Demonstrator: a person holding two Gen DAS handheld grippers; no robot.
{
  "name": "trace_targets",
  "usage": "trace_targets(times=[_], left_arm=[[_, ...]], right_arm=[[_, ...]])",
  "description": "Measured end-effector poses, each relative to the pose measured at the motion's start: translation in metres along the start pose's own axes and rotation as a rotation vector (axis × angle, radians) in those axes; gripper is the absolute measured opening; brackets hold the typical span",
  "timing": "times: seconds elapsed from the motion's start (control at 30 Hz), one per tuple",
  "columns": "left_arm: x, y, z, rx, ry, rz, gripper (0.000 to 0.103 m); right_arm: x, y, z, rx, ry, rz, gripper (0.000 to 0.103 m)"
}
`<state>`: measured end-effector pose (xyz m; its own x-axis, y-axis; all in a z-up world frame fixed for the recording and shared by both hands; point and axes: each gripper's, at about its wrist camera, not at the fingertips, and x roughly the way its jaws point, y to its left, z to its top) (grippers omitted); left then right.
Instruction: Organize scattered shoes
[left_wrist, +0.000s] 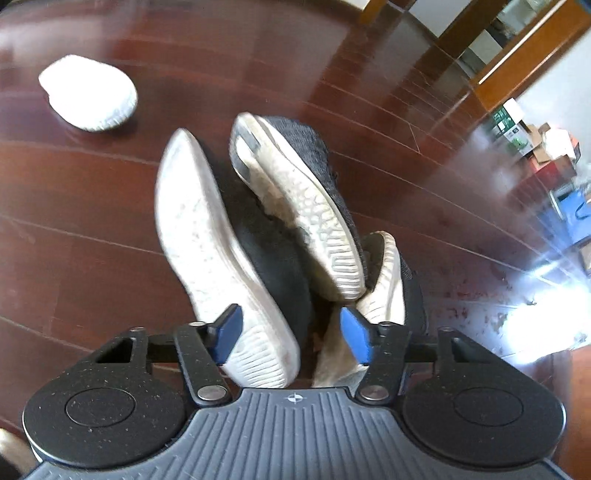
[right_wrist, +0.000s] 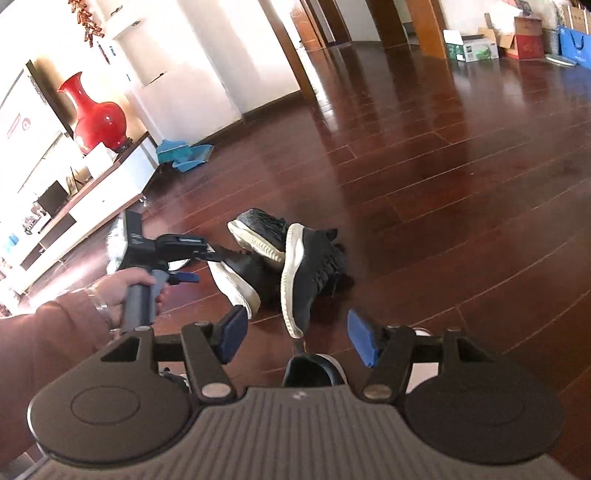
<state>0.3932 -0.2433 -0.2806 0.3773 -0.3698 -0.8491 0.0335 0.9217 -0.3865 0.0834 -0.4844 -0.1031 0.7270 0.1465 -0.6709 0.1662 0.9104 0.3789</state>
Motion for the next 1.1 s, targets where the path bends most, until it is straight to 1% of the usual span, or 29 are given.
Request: trace_targets(times=[0.07, 0.13, 0.2, 0.3, 0.33, 0.37, 0.4, 0.43, 0.5, 0.57, 0.6, 0.63, 0.67, 0.7, 0.73, 0.77, 0.8, 0.83, 0.87, 0.93, 1.0, 1.1], left_arm=[[0.016, -0.005, 0.001, -0.002, -0.007, -0.016, 0.059], [0.023, -0.005, 0.001, 0.006, -0.003, -0.011, 0.059], [0.034, -0.005, 0.002, 0.023, 0.006, 0.001, 0.059], [0.040, 0.001, -0.001, 0.066, 0.034, 0.021, 0.053], [0.040, 0.002, 0.000, 0.071, 0.038, 0.025, 0.050], [0.038, 0.003, -0.001, 0.102, 0.045, 0.043, 0.042], [0.036, 0.004, -0.002, 0.136, 0.052, 0.062, 0.039], [0.033, 0.005, -0.003, 0.143, 0.055, 0.073, 0.036], [0.029, 0.009, -0.003, 0.144, 0.067, 0.089, 0.036], [0.022, 0.014, -0.002, 0.136, 0.096, 0.128, 0.036], [0.018, 0.016, -0.002, 0.135, 0.104, 0.139, 0.037], [0.016, 0.019, -0.002, 0.136, 0.115, 0.156, 0.054], [0.015, 0.024, -0.002, 0.133, 0.133, 0.207, 0.083], [0.015, 0.028, -0.001, 0.129, 0.152, 0.261, 0.088], [0.011, 0.037, -0.003, 0.102, 0.152, 0.249, 0.081], [0.008, 0.047, -0.005, 0.073, 0.151, 0.232, 0.069], [0.004, 0.056, -0.006, 0.044, 0.150, 0.216, 0.067], [0.001, 0.066, -0.008, 0.015, 0.149, 0.199, 0.069], [-0.007, 0.074, -0.009, -0.014, 0.128, 0.177, 0.069], [-0.013, 0.077, -0.009, -0.016, 0.100, 0.198, 0.069], [-0.020, 0.073, -0.004, -0.019, 0.058, 0.198, 0.069], [-0.034, 0.052, 0.008, -0.059, -0.039, 0.110, 0.071]], right_arm=[[0.006, 0.001, 0.003, -0.005, 0.007, 0.000, 0.064], [0.014, 0.003, 0.002, 0.001, 0.021, 0.005, 0.064], [0.001, 0.005, -0.005, 0.006, 0.033, 0.006, 0.064], [0.000, 0.006, -0.011, 0.003, 0.055, -0.003, 0.064], [0.001, 0.005, -0.011, 0.005, 0.063, -0.008, 0.064], [0.002, 0.004, -0.011, 0.006, 0.071, -0.013, 0.064], [0.003, 0.003, -0.010, 0.012, 0.076, -0.015, 0.064], [0.004, 0.001, -0.009, 0.021, 0.079, -0.014, 0.064], [0.007, -0.001, -0.007, 0.032, 0.086, -0.015, 0.064], [0.010, -0.001, -0.006, 0.029, 0.094, -0.013, 0.064], [0.011, -0.001, -0.006, 0.026, 0.099, -0.008, 0.064], [0.012, 0.000, -0.007, 0.023, 0.106, -0.002, 0.064], [0.012, 0.001, -0.008, 0.023, 0.110, 0.002, 0.064], [0.013, 0.001, -0.009, 0.024, 0.115, 0.004, 0.064], [0.013, 0.002, -0.010, 0.023, 0.119, 0.008, 0.064], [0.012, 0.003, -0.009, 0.020, 0.120, 0.011, 0.064], [0.012, 0.003, -0.009, 0.017, 0.121, 0.014, 0.064], [0.011, 0.004, -0.009, 0.013, 0.119, 0.017, 0.064], [0.009, 0.005, -0.008, 0.008, 0.118, 0.019, 0.064], [0.006, 0.005, -0.009, -0.002, 0.118, 0.019, 0.064], [0.004, 0.002, -0.010, 0.003, 0.125, 0.014, 0.064], [0.002, 0.000, -0.012, 0.014, 0.134, 0.010, 0.064]])
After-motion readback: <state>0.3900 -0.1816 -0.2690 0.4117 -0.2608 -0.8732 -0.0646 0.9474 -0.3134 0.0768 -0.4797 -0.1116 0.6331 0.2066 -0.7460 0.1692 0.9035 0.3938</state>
